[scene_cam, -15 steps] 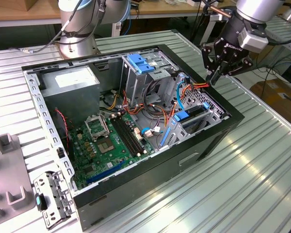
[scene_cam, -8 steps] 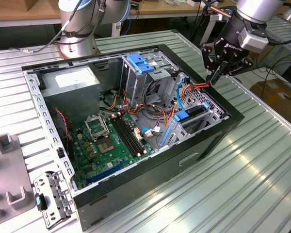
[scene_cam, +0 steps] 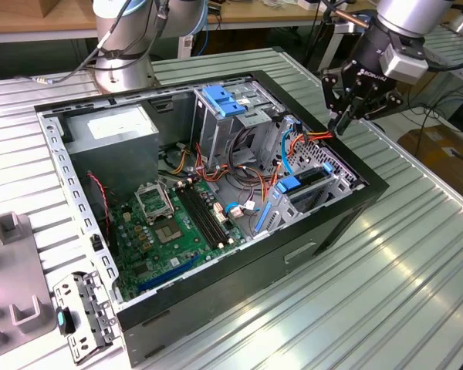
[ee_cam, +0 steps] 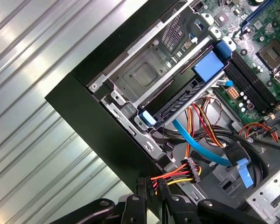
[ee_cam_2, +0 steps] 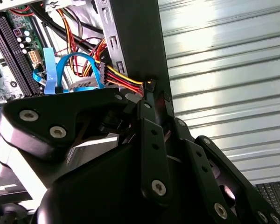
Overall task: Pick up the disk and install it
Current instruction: 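Insert the first disk wire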
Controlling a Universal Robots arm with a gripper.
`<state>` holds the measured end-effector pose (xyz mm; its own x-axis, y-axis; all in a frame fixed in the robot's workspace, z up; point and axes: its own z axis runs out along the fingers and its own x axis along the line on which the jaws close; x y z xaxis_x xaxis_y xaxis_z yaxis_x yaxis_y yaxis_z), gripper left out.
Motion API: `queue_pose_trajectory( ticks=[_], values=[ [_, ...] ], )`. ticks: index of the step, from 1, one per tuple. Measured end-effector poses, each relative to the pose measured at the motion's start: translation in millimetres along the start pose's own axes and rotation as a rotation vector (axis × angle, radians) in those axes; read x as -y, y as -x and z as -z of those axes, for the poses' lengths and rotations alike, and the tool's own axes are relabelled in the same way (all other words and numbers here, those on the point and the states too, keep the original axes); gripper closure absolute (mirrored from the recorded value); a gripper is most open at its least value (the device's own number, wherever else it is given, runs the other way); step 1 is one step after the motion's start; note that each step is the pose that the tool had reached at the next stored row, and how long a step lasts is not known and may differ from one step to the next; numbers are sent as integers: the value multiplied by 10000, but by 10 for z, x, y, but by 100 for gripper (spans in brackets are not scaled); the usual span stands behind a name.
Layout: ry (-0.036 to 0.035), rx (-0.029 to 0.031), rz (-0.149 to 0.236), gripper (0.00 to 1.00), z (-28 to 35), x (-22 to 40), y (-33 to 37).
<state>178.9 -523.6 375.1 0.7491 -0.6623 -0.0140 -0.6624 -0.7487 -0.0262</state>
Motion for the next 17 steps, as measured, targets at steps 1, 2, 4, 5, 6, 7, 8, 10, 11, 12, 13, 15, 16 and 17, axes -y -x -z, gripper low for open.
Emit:
queue_pose_trajectory(
  ticks=[1,2,4,5,6,7,8,10,11,12,13,15,16,17],
  values=[
    [3,5,184,76,0,0,0],
    [6,9,374,76,-1,0,0],
    [12,20,779,76,-3,0,-1],
    [13,25,970,76,-8,0,-1],
    [16,32,1200,76,-17,0,-2],
    [21,36,1400,76,-24,0,-2],
    [24,40,1602,76,-31,-1,-2],
    [29,49,1934,76,-42,-1,-2],
    [30,54,2105,76,-48,-1,-2],
    [33,60,2333,76,-60,-1,-2],
    [35,64,2519,76,-73,-1,-3],
    [36,61,2692,76,-86,-1,-3],
    [36,61,2693,77,-85,-1,-3],
    [36,61,2694,77,-79,-1,-3]
  ],
)
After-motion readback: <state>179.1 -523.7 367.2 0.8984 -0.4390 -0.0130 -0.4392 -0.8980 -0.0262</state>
